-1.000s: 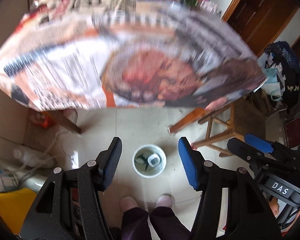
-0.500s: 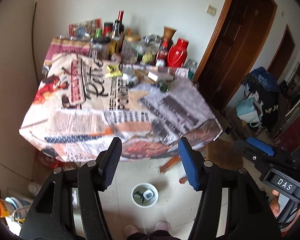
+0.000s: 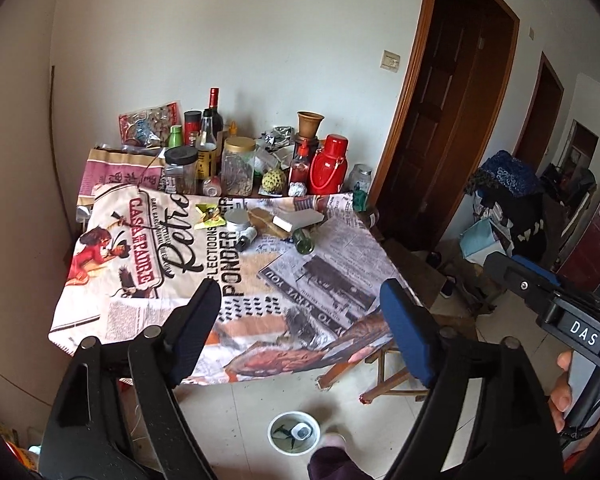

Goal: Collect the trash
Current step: 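Move both grippers back toward the table, then grasp the small dark bottle with the left gripper while the right gripper grasps the green pump bottle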

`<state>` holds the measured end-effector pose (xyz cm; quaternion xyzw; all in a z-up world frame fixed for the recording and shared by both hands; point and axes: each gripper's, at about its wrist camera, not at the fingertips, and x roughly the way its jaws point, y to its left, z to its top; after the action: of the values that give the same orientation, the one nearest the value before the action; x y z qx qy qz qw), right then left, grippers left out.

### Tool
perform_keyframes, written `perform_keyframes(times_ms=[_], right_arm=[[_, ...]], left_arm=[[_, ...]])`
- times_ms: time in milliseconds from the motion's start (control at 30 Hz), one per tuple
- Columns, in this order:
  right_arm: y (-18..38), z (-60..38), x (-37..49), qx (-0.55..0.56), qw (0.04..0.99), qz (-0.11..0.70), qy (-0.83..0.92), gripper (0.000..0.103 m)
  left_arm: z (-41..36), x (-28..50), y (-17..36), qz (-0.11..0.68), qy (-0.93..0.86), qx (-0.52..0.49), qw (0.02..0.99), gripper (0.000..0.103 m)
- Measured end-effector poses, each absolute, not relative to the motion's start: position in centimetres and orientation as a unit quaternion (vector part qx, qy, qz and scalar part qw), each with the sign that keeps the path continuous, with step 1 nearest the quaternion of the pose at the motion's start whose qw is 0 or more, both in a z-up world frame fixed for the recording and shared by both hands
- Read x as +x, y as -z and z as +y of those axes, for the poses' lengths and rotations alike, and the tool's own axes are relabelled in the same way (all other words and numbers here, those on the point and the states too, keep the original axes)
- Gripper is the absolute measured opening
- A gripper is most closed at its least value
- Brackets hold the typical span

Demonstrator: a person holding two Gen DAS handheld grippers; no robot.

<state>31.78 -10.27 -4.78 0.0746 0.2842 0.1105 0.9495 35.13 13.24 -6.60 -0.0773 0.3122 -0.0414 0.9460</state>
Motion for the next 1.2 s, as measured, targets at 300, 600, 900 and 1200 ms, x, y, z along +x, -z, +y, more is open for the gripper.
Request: perform_keyframes(times_ms=[300, 600, 900, 1200], right_arm=[[3.4, -12.7, 38.7, 0.051, 0.955, 0.263, -0.127, 0.085], [3.1, -14.3, 45.1, 0.007, 0.946, 0.271, -0.176, 0.085], [5.6, -13.9, 50.6, 0.002, 0.929, 0.318, -0.188, 0.085], [8.7, -11.4, 55.2, 0.017, 0.919, 0.370, -0.137, 0.085]], left_arm=[[11.0, 42.1, 5.5, 0.300, 0.011, -0.079, 0.951, 0.089], [9.3, 49.3, 5.7, 0.308, -0.033, -0.130, 0.942, 0.089], [9.8, 54.1, 8.1, 0.345, -0.067, -0.117, 0.929, 0.089], [15.5, 60.0, 12.1, 0.397, -0.052, -0.101, 0.911, 0.089]])
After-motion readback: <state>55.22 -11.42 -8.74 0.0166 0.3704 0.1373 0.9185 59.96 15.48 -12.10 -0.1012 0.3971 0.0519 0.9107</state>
